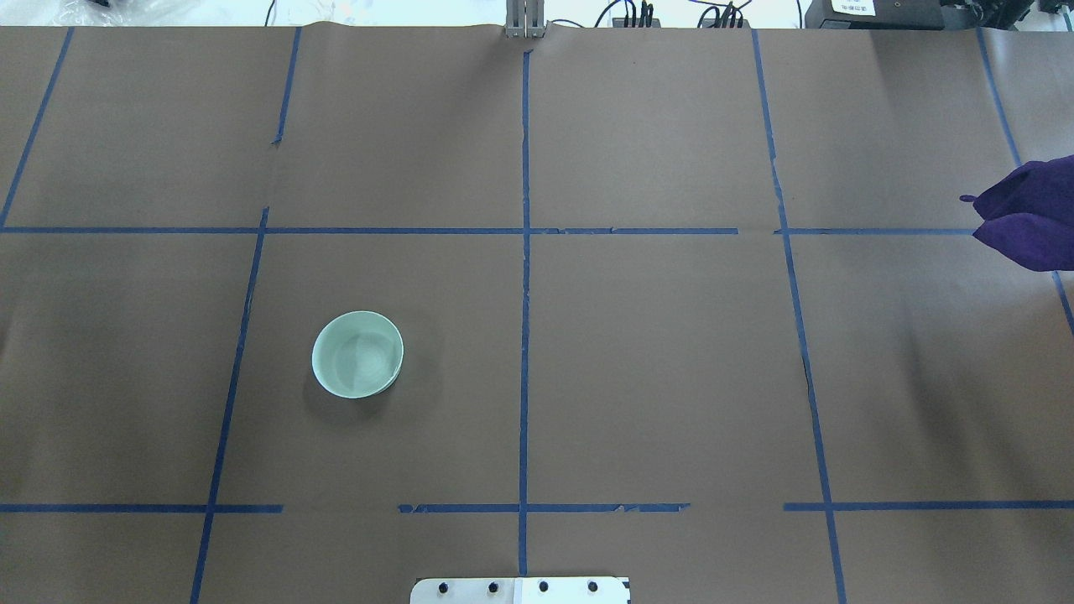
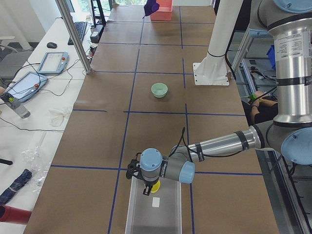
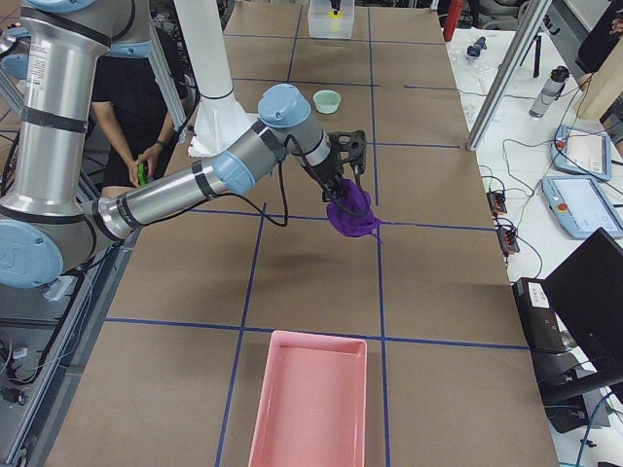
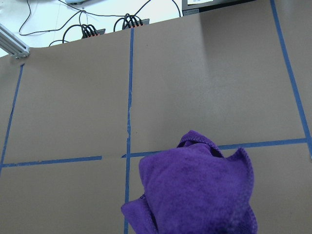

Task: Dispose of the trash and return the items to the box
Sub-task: 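Lift the cloth with the right gripper while the left lowers the cup into the bin, then drop the purple cloth into the pink bin with the right gripper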

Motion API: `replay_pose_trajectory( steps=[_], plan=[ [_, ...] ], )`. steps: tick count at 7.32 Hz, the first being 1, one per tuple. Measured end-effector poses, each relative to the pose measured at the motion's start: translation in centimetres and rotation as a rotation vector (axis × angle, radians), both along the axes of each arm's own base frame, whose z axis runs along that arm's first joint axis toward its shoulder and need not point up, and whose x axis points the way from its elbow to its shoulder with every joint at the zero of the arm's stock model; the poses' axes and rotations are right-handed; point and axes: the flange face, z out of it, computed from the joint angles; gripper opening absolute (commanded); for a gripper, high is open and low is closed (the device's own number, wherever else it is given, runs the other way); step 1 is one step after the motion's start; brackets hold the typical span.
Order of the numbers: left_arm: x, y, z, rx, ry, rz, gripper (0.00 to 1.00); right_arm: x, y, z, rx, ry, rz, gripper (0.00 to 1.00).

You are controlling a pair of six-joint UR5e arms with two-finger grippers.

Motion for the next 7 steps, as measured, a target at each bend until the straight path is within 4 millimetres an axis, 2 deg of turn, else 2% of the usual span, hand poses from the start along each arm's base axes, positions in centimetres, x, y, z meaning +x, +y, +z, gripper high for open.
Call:
replay_pose_trajectory(
  steps=[1, 2, 3, 4, 6, 7],
  plan=[
    [-0.1, -0.3, -1.1, 0.034, -0.001, -0.003, 1.0, 0.6, 0.0, 0.0, 0.009, 0.005, 0.009, 0.0],
    [-0.3, -0.9, -3.7, 0.087, 0.001, -0.009, 1.0, 0.9, 0.0, 0.1, 0.021, 0.016, 0.01, 0.0],
    [-1.0, -1.5, -7.2, 0.139, 0.004, -0.031, 1.0, 1.3, 0.0, 0.7, 0.046, 0.041, 0.0, 0.0],
    [-2.5, -2.9, -11.5, 0.158, -0.002, -0.071, 1.0, 2.1, 0.0, 2.0, 0.074, 0.08, -0.017, 0.0],
    [-4.4, -6.8, -20.9, 0.104, -0.035, -0.187, 1.0, 4.6, 0.7, 7.1, 0.117, 0.186, -0.067, 0.0],
    [-4.1, -7.5, -23.9, 0.072, -0.029, -0.243, 1.0, 6.4, 1.5, 11.2, 0.128, 0.25, -0.102, 0.0]
  ],
)
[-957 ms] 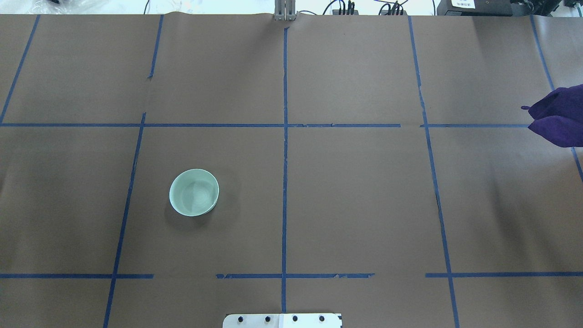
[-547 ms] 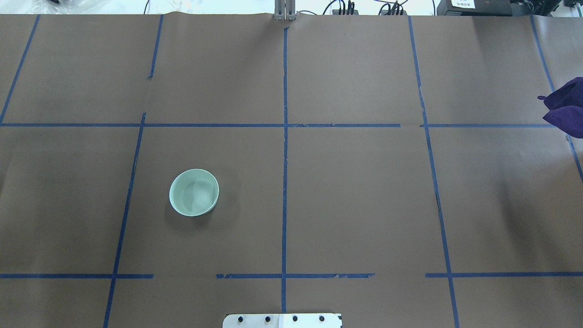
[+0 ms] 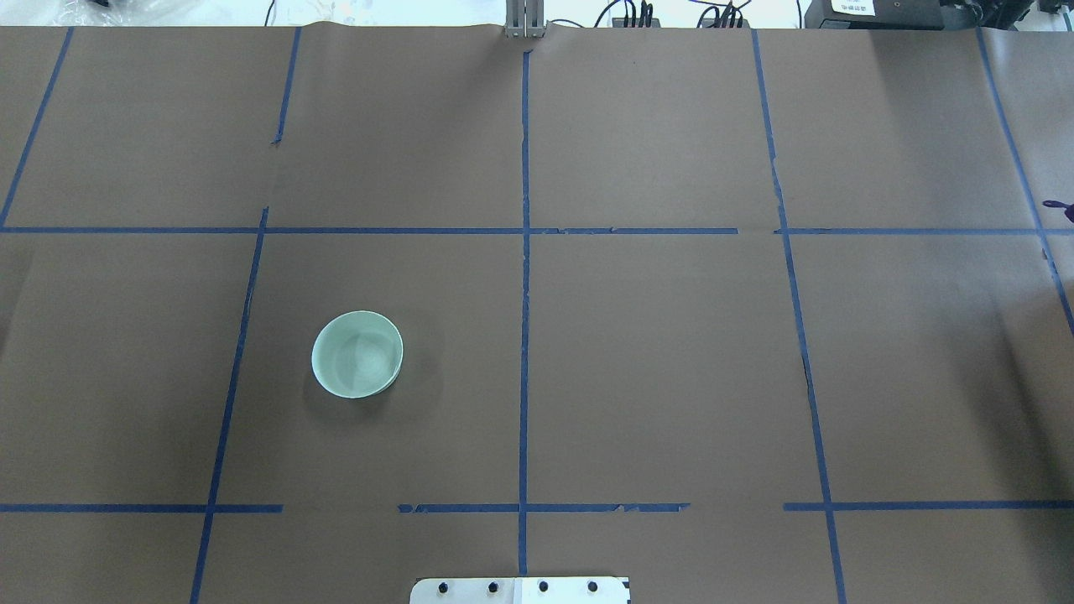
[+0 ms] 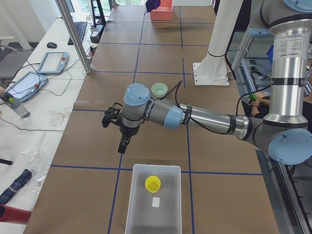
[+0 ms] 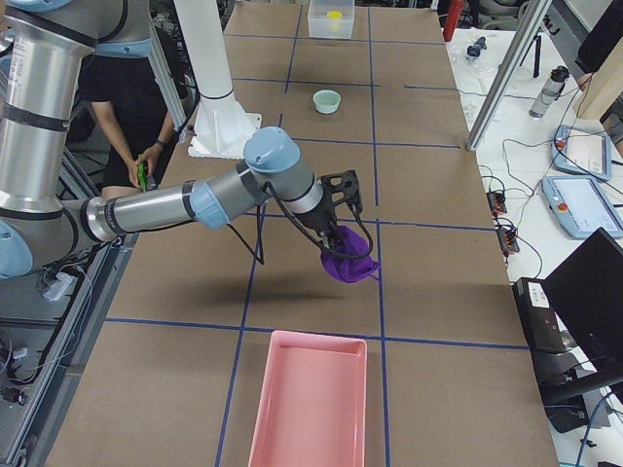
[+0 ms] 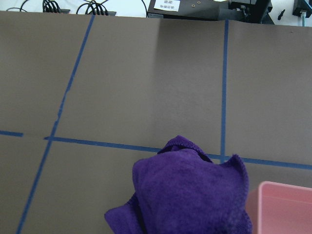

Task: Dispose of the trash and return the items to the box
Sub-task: 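Drop the purple cloth into the pink bin with the right gripper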

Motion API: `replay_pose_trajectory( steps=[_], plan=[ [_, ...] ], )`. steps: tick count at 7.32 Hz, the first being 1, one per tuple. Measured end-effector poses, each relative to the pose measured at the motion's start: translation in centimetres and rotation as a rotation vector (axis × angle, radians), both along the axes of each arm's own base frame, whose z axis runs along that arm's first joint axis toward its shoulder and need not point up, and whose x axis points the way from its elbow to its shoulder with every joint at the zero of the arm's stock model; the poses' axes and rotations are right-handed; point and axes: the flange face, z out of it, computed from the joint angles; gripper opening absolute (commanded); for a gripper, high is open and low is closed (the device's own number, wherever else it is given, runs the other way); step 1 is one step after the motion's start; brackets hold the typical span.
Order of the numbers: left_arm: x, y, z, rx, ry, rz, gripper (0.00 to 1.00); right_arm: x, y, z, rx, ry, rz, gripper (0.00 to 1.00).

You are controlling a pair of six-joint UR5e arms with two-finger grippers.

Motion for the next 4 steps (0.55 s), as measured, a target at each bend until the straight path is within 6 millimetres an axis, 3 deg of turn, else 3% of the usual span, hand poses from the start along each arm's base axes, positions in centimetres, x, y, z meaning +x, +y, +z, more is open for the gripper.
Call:
replay_pose_trajectory(
  steps=[2, 4],
  plan=[
    [3.1, -0.8, -3.3, 0.002, 0.051, -0.054, 1.0, 4.1, 1.9, 9.3, 0.003, 0.105, -0.072, 0.0],
    [9.9, -1.0, -5.1, -0.017, 0.148, -0.079, 1.0, 7.1, 4.2, 16.7, -0.023, 0.161, -0.119, 0.0]
  ],
)
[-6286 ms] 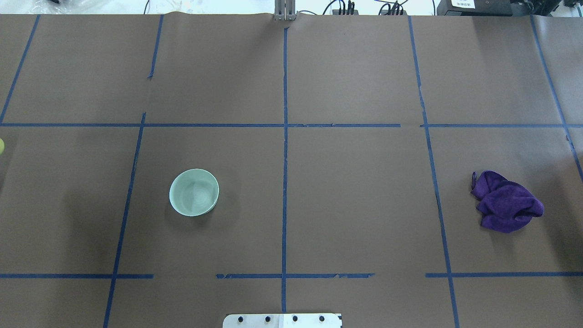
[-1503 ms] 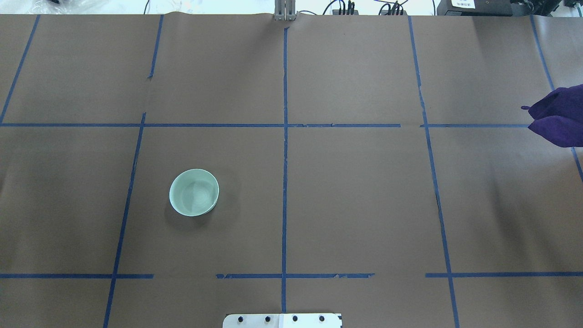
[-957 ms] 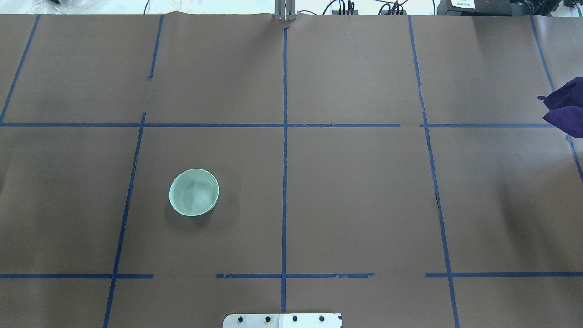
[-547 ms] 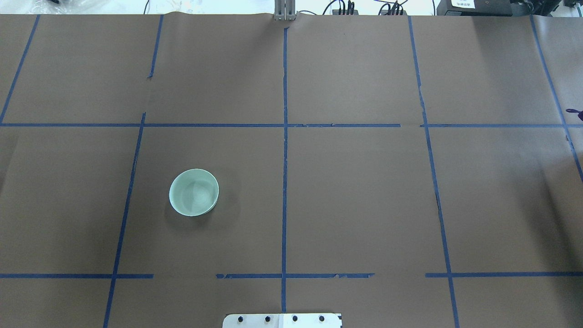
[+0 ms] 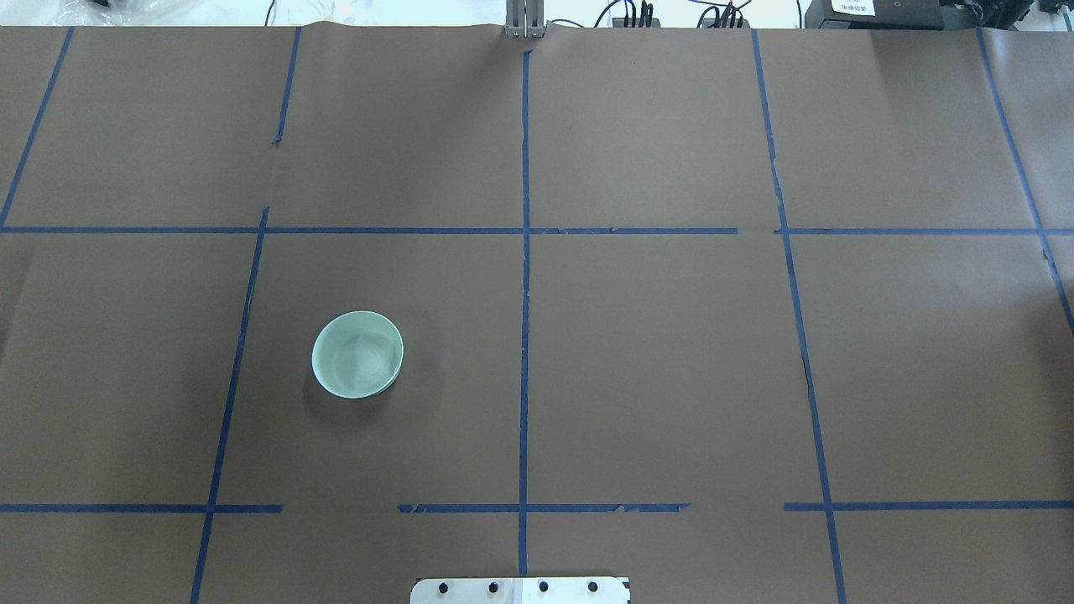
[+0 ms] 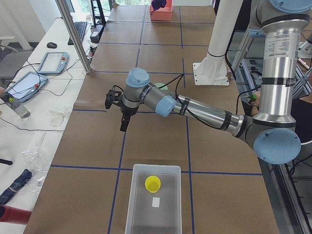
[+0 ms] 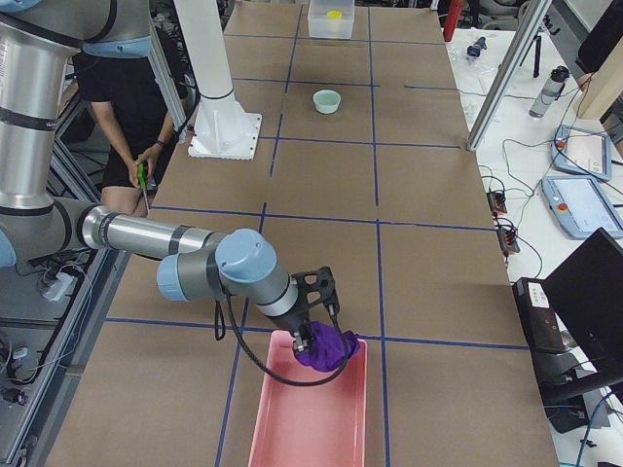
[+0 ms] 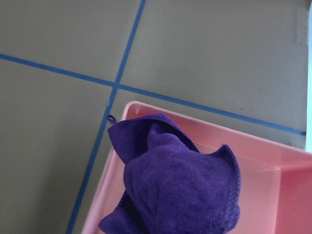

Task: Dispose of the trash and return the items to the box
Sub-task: 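Drop the purple cloth into the pink bin with the right gripper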

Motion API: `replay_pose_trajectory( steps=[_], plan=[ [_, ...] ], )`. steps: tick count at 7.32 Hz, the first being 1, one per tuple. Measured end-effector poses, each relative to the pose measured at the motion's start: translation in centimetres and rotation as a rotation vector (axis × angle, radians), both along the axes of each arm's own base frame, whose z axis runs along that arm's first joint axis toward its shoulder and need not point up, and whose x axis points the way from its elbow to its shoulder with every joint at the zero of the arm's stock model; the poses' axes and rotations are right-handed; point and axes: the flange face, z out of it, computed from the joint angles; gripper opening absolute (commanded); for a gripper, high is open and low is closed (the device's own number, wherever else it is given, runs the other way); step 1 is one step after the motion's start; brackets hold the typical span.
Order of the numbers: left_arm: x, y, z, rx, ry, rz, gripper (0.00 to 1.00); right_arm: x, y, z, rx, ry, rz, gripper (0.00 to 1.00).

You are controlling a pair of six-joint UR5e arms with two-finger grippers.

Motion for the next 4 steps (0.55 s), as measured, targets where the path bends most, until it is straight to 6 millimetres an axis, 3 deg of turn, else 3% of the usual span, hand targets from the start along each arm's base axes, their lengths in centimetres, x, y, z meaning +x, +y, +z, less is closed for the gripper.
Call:
replay_pose_trajectory(
  steps=[2, 3, 4],
  plan=[
    [7.4, 0.9, -1.1, -0.045, 0.104, 0.004, 1.0, 1.2, 1.5, 5.3, -0.045, 0.057, -0.043, 0.0],
    [9.6, 1.4, -1.3, -0.059, 0.136, 0.008, 1.0, 1.5, 1.6, 7.2, -0.065, 0.082, -0.062, 0.0],
    [11.2, 1.6, -1.6, -0.07, 0.158, 0.013, 1.0, 1.8, 1.5, 8.3, -0.08, 0.101, -0.071, 0.3]
  ],
)
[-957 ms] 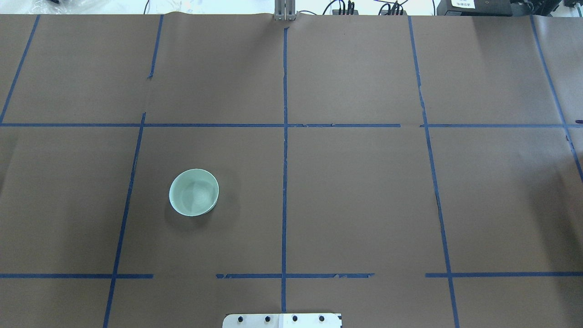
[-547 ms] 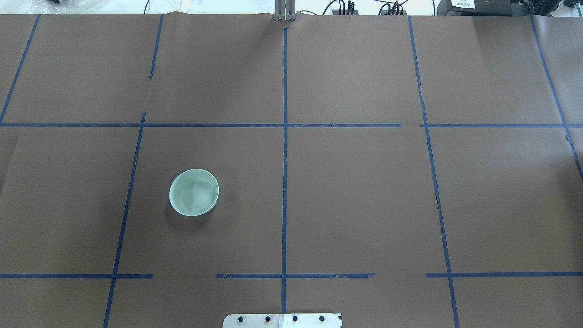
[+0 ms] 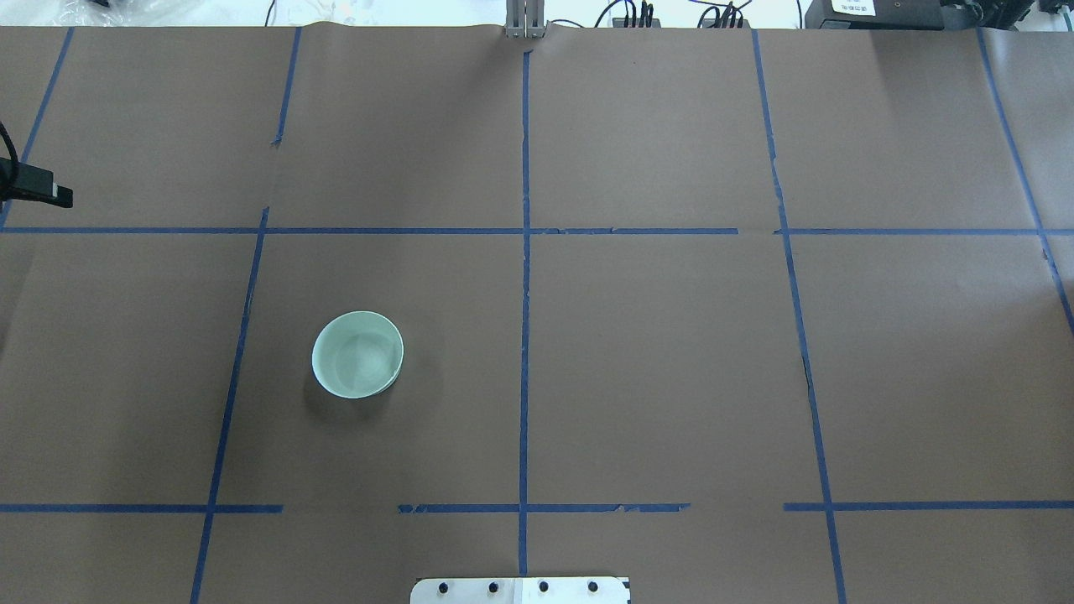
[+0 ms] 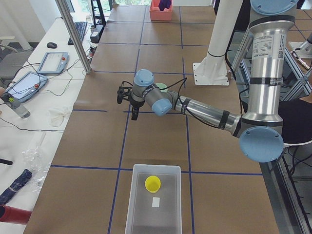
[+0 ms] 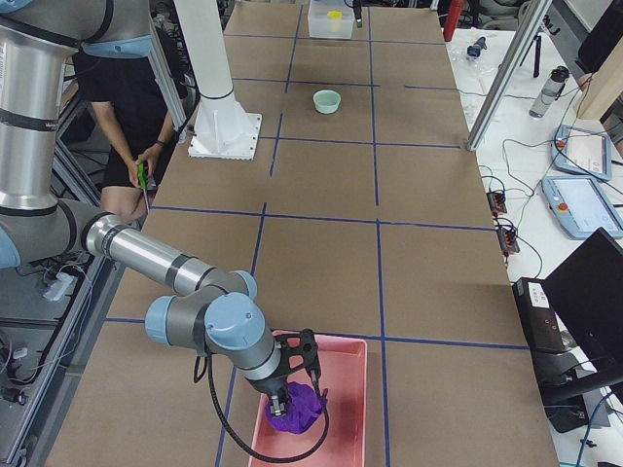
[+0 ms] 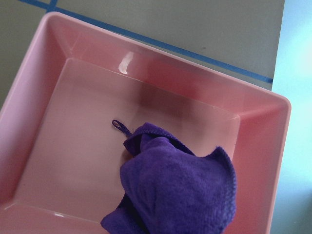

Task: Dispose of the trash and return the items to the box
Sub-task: 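Drop the purple cloth into the pink bin with the right gripper, then reach the left gripper toward the pale green bowl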

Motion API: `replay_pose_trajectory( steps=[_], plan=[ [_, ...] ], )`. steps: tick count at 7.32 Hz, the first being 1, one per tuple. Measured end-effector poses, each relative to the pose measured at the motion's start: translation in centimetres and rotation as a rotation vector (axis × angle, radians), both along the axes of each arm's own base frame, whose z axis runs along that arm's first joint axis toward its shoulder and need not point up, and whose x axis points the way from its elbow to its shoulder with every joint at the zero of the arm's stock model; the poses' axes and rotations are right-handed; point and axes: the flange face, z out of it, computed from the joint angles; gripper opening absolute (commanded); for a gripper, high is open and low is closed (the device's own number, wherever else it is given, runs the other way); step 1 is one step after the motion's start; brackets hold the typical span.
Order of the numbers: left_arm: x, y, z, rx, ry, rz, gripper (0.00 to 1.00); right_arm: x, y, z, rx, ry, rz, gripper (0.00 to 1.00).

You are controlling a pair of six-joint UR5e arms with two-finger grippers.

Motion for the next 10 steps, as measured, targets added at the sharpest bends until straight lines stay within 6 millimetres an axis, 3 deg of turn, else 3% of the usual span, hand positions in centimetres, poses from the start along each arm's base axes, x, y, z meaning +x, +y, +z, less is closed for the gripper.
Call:
replay_pose_trajectory(
  steps=[1, 3, 5, 7, 10],
  plan=[
    [1.9, 0.0, -0.9, -0.017, 0.02, 0.0, 1.0, 0.1, -0.1, 0.8, -0.016, 0.007, 0.001, 0.99],
    [6.4, 0.2, -2.8, -0.05, 0.035, -0.024, 1.0, 0.0, -0.4, 1.7, -0.042, -0.023, 0.021, 1.0],
    [10.4, 0.7, -4.4, -0.087, 0.055, -0.042, 1.0, -1.1, -2.4, 0.6, -0.073, -0.106, 0.063, 1.0],
    [14.1, 1.7, -5.5, -0.121, 0.065, -0.068, 1.0, -3.2, -6.2, -2.1, -0.145, -0.215, 0.106, 1.0],
    [20.3, 4.7, -7.2, -0.173, 0.085, -0.071, 1.0, -8.0, -9.2, -6.8, -0.227, -0.275, 0.14, 1.0]
  ],
)
